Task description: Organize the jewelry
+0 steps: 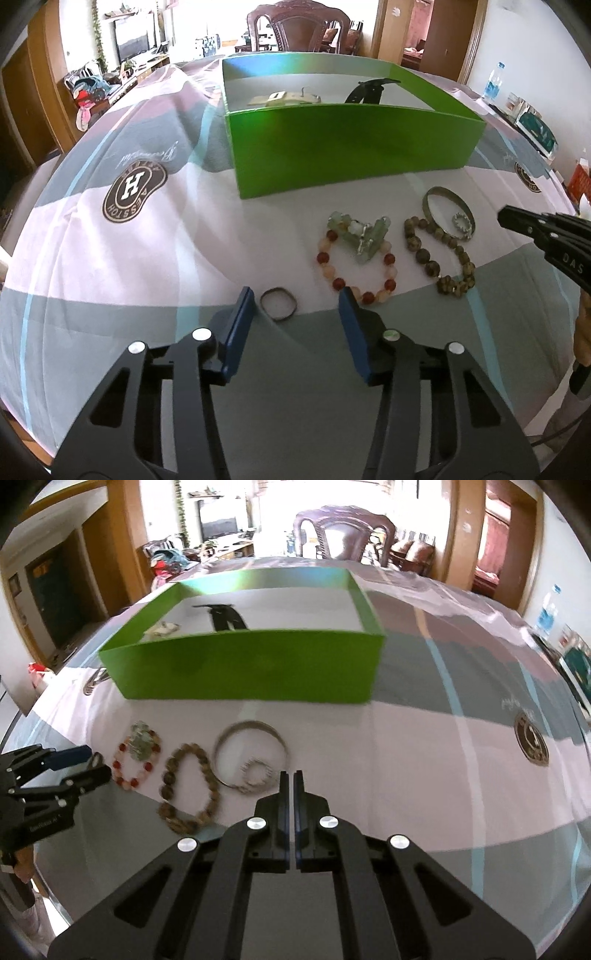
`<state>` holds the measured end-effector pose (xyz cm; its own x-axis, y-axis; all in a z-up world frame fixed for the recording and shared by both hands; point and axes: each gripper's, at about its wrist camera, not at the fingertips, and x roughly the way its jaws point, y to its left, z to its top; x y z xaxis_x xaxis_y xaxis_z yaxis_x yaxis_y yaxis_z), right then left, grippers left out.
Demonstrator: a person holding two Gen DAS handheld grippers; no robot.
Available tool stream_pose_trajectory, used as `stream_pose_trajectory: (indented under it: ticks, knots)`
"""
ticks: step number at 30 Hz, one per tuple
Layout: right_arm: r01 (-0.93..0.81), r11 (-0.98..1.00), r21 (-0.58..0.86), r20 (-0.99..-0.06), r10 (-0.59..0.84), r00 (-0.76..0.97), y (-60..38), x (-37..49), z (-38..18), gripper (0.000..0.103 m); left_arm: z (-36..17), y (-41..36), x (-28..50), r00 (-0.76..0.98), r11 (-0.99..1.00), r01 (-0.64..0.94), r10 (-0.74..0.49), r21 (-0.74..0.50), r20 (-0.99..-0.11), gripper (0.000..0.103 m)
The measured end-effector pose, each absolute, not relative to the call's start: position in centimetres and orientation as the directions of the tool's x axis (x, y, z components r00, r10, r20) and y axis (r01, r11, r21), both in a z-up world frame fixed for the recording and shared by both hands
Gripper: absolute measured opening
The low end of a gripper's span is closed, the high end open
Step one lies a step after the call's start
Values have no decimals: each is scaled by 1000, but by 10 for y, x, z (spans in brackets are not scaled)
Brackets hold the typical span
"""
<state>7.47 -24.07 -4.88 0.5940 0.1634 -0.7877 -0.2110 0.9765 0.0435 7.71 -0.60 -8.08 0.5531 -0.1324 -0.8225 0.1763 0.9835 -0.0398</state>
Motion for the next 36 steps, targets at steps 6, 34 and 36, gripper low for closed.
stream_pose_trajectory:
  ticks: [6,34,36]
  knots:
    - [-240,970,38,-785,177,594,-230,77,-52,14,-81,-10,79,554,983,180,-132,-36,-822,40]
    - [-261,964,43,-778,196,597,-224,80,-46,7,-77,-2,75,558,982,179,-149,-56,-816,43]
    - [-236,971,45,-780,181,599,-232,78,-46,7,-78,-2,75,557,982,179,-147,-55,-817,43]
